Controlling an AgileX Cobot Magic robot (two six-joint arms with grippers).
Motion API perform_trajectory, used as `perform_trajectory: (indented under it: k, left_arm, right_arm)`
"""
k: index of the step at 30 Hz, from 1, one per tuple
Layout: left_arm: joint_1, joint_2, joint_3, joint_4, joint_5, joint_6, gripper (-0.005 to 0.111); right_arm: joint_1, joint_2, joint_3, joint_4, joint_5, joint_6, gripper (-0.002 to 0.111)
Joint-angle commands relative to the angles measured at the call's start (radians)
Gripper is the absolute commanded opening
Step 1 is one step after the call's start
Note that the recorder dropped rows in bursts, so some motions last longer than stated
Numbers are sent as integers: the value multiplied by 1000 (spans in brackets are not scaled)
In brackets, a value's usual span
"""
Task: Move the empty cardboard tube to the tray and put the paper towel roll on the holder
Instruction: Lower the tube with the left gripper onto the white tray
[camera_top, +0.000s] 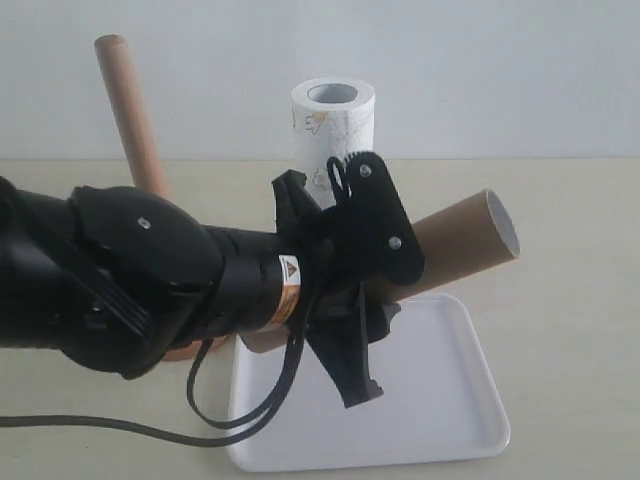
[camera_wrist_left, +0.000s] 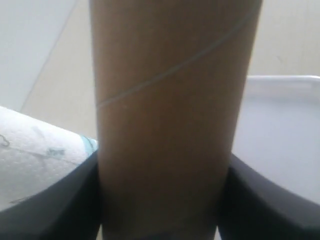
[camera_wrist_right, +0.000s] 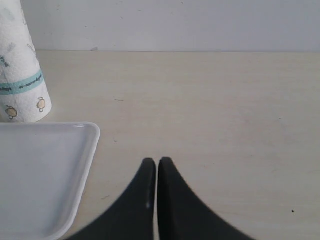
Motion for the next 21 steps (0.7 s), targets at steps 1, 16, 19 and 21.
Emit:
perform_trajectory:
  k: [1,16,19,21]
  left_arm:
    - [-30,57,4,-16,9,13,4]
    - [-49,138,-25,-36,60,52,4]
    - [-49,165,-47,-47,60,52,4]
    - [-49,189,-58,-54,63,52,4]
  right_arm:
    - [-3,-4,-1,-7,-14,5,1]
    - [-3,-4,-1,-7,-14,5,1]
    - [-3,-4,-1,-7,-14,5,1]
    - [-3,-4,-1,-7,-14,5,1]
